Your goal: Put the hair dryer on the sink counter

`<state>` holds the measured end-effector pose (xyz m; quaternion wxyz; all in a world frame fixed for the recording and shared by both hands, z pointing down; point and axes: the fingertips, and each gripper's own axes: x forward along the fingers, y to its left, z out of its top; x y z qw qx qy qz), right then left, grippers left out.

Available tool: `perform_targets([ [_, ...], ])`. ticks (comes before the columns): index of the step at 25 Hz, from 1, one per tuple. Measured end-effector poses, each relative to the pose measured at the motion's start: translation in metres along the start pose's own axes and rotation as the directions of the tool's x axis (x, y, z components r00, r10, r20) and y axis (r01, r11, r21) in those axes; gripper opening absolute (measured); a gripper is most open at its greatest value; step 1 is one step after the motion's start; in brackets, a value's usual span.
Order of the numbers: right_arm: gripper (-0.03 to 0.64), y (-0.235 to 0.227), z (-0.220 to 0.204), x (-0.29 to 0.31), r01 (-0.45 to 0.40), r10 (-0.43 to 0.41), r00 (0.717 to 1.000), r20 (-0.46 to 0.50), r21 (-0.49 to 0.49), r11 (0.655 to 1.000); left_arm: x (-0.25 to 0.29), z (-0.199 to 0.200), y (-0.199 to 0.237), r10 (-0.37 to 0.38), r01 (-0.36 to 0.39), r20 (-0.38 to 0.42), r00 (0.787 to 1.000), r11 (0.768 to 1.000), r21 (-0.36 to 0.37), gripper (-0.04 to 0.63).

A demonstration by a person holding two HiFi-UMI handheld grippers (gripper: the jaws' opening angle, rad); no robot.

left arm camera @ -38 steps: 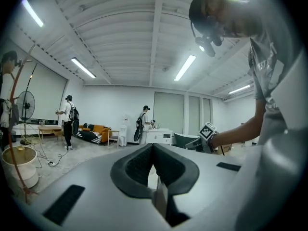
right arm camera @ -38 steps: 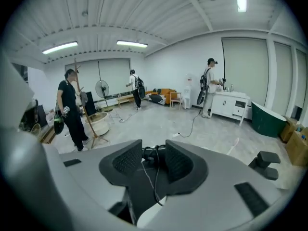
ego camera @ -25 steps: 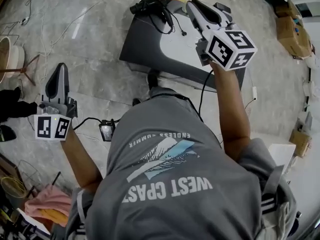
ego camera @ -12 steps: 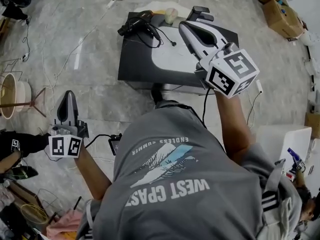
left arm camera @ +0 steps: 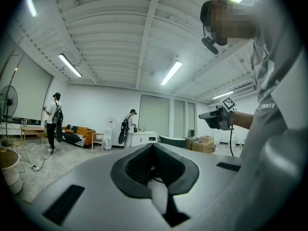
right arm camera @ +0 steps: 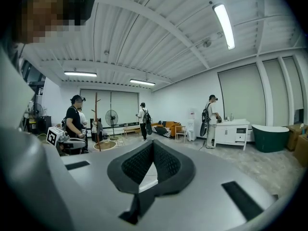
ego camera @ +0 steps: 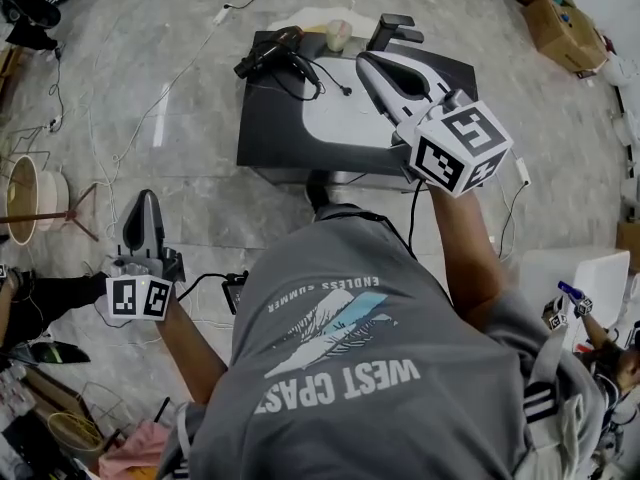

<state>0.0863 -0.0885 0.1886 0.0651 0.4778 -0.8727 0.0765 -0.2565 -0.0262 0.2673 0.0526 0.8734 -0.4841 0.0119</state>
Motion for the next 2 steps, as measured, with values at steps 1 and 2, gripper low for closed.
perform_targets([
  [1,0.028,0.0027,-0.0043,0.0077,0.0,0.0,1.0,-0.004,0.001,1.0,0.0008,-0.0048,0.0077,-0.001,0.001,0.0,1.0,1.0,-0.002,0.015],
  [2,0.028,0.0053,-0.0087,0.0155,0.001,-0.001,1.0,-0.008,0.002,1.0,0.0017,-0.0096,0.0153,-0.001,0.001,-0.001,1.0,1.0,-0.005,0.015],
])
